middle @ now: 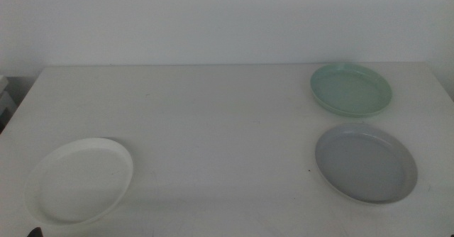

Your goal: Stack the three bowls on top of each other.

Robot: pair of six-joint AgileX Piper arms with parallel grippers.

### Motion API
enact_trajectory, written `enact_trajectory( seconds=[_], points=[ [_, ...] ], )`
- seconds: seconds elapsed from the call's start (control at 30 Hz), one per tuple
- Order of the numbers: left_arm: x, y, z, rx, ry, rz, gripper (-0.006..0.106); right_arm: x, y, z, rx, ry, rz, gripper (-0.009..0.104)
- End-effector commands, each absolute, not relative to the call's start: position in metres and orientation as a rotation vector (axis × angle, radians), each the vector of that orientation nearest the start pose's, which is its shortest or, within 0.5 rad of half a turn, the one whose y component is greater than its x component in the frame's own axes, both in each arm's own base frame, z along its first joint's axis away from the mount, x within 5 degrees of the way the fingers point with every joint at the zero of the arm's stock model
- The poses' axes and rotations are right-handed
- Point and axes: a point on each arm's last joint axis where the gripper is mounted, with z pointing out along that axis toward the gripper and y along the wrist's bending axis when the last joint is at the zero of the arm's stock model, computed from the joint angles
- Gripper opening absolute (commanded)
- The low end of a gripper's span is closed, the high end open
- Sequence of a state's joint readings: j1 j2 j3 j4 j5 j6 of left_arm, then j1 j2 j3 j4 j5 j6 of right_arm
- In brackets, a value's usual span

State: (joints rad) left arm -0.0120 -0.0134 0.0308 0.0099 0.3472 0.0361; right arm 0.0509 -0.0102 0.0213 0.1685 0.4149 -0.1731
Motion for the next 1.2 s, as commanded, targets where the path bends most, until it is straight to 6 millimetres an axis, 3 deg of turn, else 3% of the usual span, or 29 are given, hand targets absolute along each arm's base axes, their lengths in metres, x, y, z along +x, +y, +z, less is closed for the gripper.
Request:
enact_trajectory(
  seconds=[0.0,0.27,0.47,0.57,0.83,0.97,1.17],
  points=[
    [0.054,0.0,0.181,0.038,1.756,0.019,0.105,0.05,0.008,0.192,-0.104,1.784,0.068,0.04],
    [0.054,0.0,0.181,0.037,1.756,0.019,0.105,0.052,0.009,0.245,-0.121,1.814,0.076,0.04],
    [0.054,0.0,0.181,0.037,1.756,0.019,0.105,0.069,0.01,0.283,-0.153,1.945,0.066,0.04],
    [0.054,0.0,0.181,0.037,1.756,0.019,0.105,0.084,0.009,0.3,-0.182,1.984,0.022,0.04],
    [0.054,0.0,0.181,0.037,1.756,0.019,0.105,0.132,0.012,0.346,-0.048,2.169,0.122,0.04],
    [0.054,0.0,0.181,0.037,1.756,0.019,0.105,0.151,0.013,0.359,-0.049,2.17,0.122,0.04],
    [0.054,0.0,0.181,0.037,1.756,0.019,0.105,0.187,0.015,0.359,-0.041,2.229,0.129,0.04]
  ],
)
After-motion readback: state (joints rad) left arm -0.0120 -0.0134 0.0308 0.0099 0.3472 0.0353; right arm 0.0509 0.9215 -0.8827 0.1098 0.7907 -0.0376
